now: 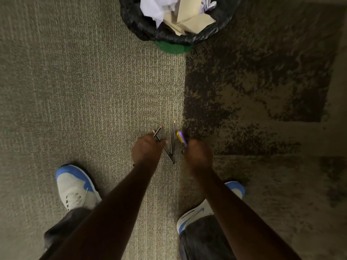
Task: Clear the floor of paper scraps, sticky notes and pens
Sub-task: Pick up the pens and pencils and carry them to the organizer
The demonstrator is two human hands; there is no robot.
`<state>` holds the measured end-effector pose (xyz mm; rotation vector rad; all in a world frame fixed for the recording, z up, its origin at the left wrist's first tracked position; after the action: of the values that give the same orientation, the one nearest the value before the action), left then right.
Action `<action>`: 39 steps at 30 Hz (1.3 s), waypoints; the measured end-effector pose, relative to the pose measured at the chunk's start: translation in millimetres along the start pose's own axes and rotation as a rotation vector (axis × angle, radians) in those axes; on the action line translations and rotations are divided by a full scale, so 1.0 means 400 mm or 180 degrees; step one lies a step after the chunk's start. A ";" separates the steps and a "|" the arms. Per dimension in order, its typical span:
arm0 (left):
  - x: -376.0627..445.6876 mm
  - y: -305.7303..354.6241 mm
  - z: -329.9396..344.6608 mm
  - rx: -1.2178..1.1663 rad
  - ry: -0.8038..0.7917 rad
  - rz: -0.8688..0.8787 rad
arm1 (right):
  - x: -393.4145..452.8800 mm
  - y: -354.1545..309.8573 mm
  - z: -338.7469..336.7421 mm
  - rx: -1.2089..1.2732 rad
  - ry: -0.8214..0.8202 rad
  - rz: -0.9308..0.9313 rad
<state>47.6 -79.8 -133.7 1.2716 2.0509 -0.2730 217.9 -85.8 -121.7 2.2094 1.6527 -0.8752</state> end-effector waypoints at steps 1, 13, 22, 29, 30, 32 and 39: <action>0.000 0.000 0.002 -0.0035 -0.0006 0.0025 | 0.005 0.002 -0.003 -0.0008 0.0099 -0.0039; -0.004 0.112 -0.005 -0.0142 0.0246 0.0662 | -0.011 0.099 -0.014 0.1200 -0.0280 0.0544; 0.054 0.151 -0.029 0.0694 -0.0442 0.1091 | -0.034 0.159 -0.077 0.1045 -0.0489 0.0294; 0.038 0.116 -0.106 0.0665 -0.0457 0.0931 | -0.019 0.163 -0.180 0.1082 -0.0332 0.0283; 0.036 0.114 -0.107 0.0724 -0.0392 0.0947 | -0.016 0.161 -0.188 0.1082 -0.0318 0.0270; 0.037 0.119 -0.102 0.0720 -0.0348 0.0970 | -0.010 0.157 -0.194 0.1083 -0.0260 0.0233; 0.012 0.115 -0.006 0.1030 -0.0249 0.1000 | -0.044 0.178 -0.117 0.1181 -0.0257 0.0045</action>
<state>84.3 -52.3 -127.1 1.7263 1.7551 -0.5133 296.1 -98.3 -85.4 2.3735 1.5360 -1.3415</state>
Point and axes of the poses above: each hand's wrist, its own x-axis towards the middle knuckle, its own z-axis out of the palm, y = z × x, the point moved 3 cm from there along x, towards the middle knuckle, and after that the axes turned 3 degrees about z, right-handed, at the moved point
